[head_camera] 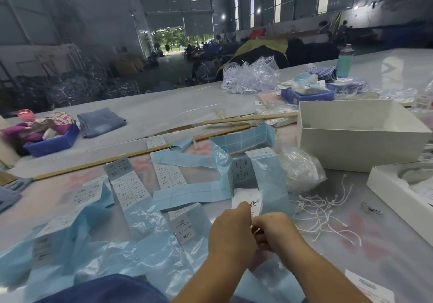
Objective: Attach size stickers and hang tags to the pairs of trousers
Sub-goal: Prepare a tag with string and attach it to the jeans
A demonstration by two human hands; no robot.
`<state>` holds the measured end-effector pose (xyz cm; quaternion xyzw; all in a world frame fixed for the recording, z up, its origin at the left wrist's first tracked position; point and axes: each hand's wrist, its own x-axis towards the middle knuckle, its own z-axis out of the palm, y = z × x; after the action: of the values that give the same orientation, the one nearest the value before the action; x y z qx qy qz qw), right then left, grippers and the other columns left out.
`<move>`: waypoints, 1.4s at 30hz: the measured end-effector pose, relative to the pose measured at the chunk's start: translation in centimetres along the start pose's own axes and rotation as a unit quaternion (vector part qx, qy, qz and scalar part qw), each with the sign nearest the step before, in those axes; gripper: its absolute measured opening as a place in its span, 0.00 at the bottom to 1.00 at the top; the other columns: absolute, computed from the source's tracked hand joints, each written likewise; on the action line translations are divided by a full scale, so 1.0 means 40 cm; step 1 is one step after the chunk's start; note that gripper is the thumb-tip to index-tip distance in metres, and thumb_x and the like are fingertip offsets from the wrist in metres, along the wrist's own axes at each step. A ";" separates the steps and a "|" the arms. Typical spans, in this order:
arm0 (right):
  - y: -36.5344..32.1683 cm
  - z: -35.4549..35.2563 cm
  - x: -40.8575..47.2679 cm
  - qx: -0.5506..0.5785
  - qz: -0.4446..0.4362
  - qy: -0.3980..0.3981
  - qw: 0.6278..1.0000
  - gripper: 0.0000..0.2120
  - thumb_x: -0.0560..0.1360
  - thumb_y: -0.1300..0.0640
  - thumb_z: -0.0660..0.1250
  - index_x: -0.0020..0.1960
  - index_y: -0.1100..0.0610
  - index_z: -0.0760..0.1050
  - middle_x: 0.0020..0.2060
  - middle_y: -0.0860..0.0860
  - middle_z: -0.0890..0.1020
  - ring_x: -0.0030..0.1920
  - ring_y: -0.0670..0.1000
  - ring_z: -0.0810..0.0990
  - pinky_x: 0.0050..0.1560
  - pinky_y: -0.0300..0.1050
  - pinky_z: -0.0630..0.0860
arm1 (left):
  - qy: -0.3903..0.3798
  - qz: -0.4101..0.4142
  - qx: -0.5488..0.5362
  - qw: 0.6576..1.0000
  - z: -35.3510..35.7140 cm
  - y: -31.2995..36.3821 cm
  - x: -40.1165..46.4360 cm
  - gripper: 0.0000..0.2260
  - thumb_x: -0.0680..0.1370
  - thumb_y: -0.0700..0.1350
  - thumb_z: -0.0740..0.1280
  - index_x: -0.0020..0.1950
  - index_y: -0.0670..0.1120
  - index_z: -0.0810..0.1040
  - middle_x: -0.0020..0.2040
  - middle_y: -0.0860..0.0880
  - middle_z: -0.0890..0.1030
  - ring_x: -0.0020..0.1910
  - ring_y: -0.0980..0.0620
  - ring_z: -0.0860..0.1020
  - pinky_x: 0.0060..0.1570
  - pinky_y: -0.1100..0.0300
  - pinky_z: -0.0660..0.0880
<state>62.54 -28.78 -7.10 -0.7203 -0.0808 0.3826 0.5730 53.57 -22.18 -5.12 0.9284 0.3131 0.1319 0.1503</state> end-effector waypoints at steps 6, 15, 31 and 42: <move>-0.005 0.008 0.024 -0.142 -0.039 0.048 0.988 0.10 0.70 0.67 0.63 0.30 0.61 0.74 0.24 0.58 0.77 0.28 0.57 0.76 0.30 0.48 0.70 | -0.004 -0.024 -0.103 0.994 0.011 -0.023 -0.011 0.09 0.72 0.41 0.66 0.42 0.51 0.67 0.41 0.52 0.80 0.42 0.49 0.76 0.40 0.55 0.72; -0.020 0.002 -0.017 -0.154 -0.114 0.051 0.980 0.29 0.79 0.43 0.57 0.24 0.56 0.74 0.21 0.51 0.78 0.20 0.46 0.73 0.28 0.40 0.68 | 0.121 0.056 -0.126 0.983 -0.006 -0.031 -0.034 0.02 0.80 0.45 0.62 0.52 0.49 0.73 0.48 0.53 0.77 0.44 0.51 0.76 0.43 0.57 0.73; -0.053 0.030 -0.263 0.024 -0.221 -0.172 0.960 0.10 0.66 0.58 0.68 0.43 0.62 0.82 0.39 0.61 0.85 0.37 0.58 0.83 0.39 0.51 0.76 | 0.214 0.028 -0.302 0.929 -0.187 -0.083 -0.230 0.15 0.71 0.64 0.64 0.53 0.58 0.73 0.53 0.61 0.75 0.53 0.62 0.73 0.52 0.66 0.71; 0.021 0.263 -0.428 -0.059 -0.250 -0.381 0.888 0.10 0.67 0.61 0.65 0.44 0.61 0.84 0.44 0.59 0.85 0.47 0.57 0.84 0.50 0.52 0.78 | 0.122 -0.113 -0.542 0.823 -0.372 -0.262 -0.435 0.05 0.69 0.46 0.71 0.41 0.46 0.84 0.41 0.42 0.85 0.38 0.46 0.82 0.42 0.49 0.77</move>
<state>43.61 -30.52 -0.53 -0.5077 -0.4929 0.4657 0.5314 29.46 -22.08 2.17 0.6314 0.3098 0.3744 0.6043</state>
